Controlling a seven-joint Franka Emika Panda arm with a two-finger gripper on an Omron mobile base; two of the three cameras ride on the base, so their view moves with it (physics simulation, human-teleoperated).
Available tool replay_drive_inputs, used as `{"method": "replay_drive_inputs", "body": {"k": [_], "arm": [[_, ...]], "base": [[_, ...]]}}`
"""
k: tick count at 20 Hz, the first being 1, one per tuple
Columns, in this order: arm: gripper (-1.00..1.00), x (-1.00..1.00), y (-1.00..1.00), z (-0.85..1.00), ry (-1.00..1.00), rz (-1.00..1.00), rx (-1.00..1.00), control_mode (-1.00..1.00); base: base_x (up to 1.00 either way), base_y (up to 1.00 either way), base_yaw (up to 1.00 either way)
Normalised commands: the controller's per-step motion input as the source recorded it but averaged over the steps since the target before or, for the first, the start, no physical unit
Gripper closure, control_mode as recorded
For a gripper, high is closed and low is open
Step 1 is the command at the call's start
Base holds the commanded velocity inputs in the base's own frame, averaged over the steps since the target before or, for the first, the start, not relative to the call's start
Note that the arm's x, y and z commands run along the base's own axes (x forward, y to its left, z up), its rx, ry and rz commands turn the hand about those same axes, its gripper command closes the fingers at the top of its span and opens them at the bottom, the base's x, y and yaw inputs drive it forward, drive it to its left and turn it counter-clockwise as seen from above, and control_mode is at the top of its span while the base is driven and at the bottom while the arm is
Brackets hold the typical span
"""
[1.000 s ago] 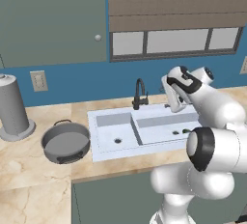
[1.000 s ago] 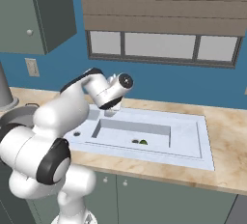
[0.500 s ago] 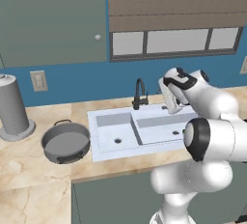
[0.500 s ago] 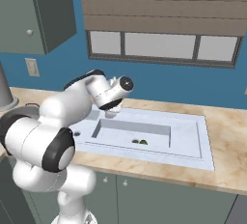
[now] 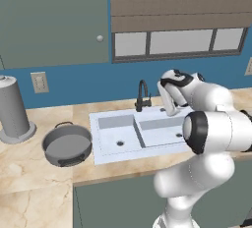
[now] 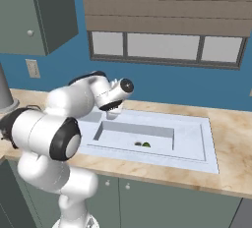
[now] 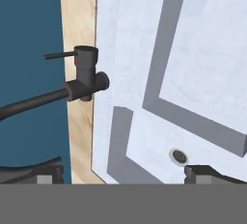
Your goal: Dump the avocado from the pot into the sink. Then turn on the water and wash the avocado. Then turn off the water and put the avocado back in the pot.
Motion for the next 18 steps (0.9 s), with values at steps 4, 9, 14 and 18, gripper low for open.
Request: {"method": "replay_drive_inputs", "body": {"k": [4, 9, 14, 18], "arm": [[-1.0, 0.22, 0.0, -0.24, 0.0, 0.0, 0.0, -1.0], [-1.0, 0.31, 0.0, -0.24, 0.0, 0.0, 0.0, -1.0], [-1.0, 0.36, 0.0, -0.15, 0.0, 0.0, 0.0, -1.0], [-1.0, 0.35, 0.0, -0.13, 0.0, 0.0, 0.0, -1.0]], "base": [[0.0, 0.0, 0.0], [0.0, 0.0, 0.0], [0.0, 0.0, 0.0], [0.0, 0.0, 0.0]]}}
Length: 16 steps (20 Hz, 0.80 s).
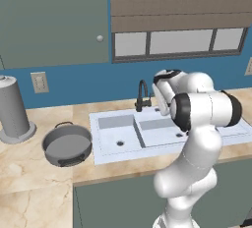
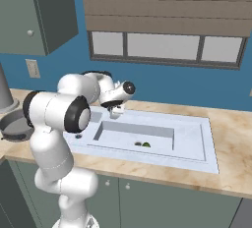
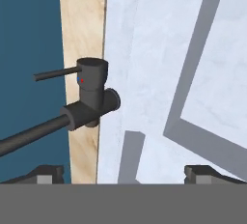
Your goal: Dump the avocado from the pot into the sink. Then turn on the water and wash the avocado. Then turn off the water and put the avocado back in the pot.
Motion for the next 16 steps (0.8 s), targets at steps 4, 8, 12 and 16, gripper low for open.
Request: {"method": "replay_drive_inputs", "body": {"k": [4, 8, 12, 16], "arm": [[-1.0, 0.3, 0.0, -0.11, 0.0, 0.01, 0.0, -1.0], [-1.0, 0.25, 0.0, -0.16, 0.0, 0.01, 0.0, -1.0], [-1.0, 0.3, 0.0, -0.17, 0.0, 0.01, 0.0, -1.0], [-1.0, 0.33, 0.0, -0.16, 0.0, 0.0, 0.0, -1.0]], "base": [[0.0, 0.0, 0.0], [0.0, 0.0, 0.0], [0.0, 0.0, 0.0], [0.0, 0.0, 0.0]]}}
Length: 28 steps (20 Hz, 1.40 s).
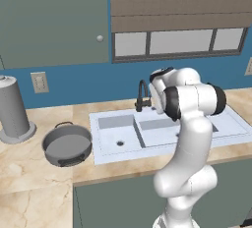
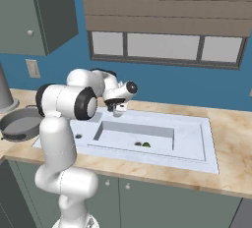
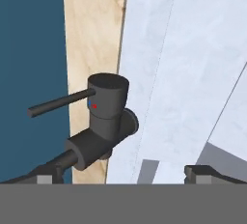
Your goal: Dump the avocado from the pot into the sink. Then turn on the water and wash the avocado. Then turn off the water and put the avocado back in the pot.
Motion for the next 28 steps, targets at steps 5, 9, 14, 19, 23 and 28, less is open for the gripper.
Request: {"method": "replay_drive_inputs", "body": {"k": [5, 9, 14, 19, 23, 28], "arm": [[-1.0, 0.36, 0.0, -0.14, 0.0, 0.0, 0.0, -1.0], [-1.0, 0.33, 0.0, -0.16, 0.0, 0.0, 0.0, -1.0], [-1.0, 0.28, 0.0, -0.18, 0.0, 0.0, 0.0, -1.0], [-1.0, 0.24, 0.0, -0.21, 0.01, 0.0, 0.0, -1.0], [-1.0, 0.26, 0.0, -0.26, 0.05, 0.0, 0.0, -1.0], [-1.0, 0.18, 0.0, -0.4, 0.12, 0.0, 0.0, -1.0]], "base": [[0.0, 0.0, 0.0], [0.0, 0.0, 0.0], [0.0, 0.0, 0.0], [0.0, 0.0, 0.0], [0.0, 0.0, 0.0], [0.0, 0.0, 0.0]]}}
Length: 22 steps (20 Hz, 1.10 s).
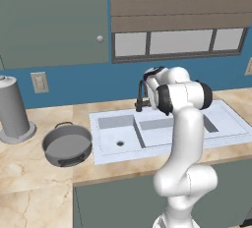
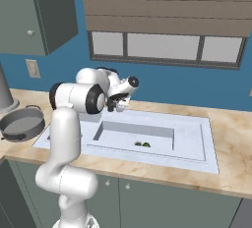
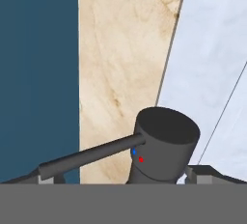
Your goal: Dump the avocado from the pot into the sink. Then turn on the water and wash the avocado. Then turn off the water and put the avocado back in the pot.
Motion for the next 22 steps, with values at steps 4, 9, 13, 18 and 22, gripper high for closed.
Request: {"method": "replay_drive_inputs", "body": {"k": [4, 9, 13, 18, 22], "arm": [[-1.0, 0.12, 0.0, -0.44, 0.16, 0.0, 0.0, -1.0], [-1.0, 0.01, 0.0, -0.63, 0.19, 0.0, -0.02, -1.0], [-1.0, -0.22, -0.09, -0.91, 0.12, 0.0, -0.04, -1.0], [-1.0, -0.37, -0.35, -1.0, 0.15, 0.0, -0.01, -1.0], [-1.0, -0.43, -0.51, -1.0, 0.13, 0.0, 0.0, -1.0]], "base": [[0.0, 0.0, 0.0], [0.0, 0.0, 0.0], [0.0, 0.0, 0.0], [0.0, 0.0, 0.0], [0.0, 0.0, 0.0]]}}
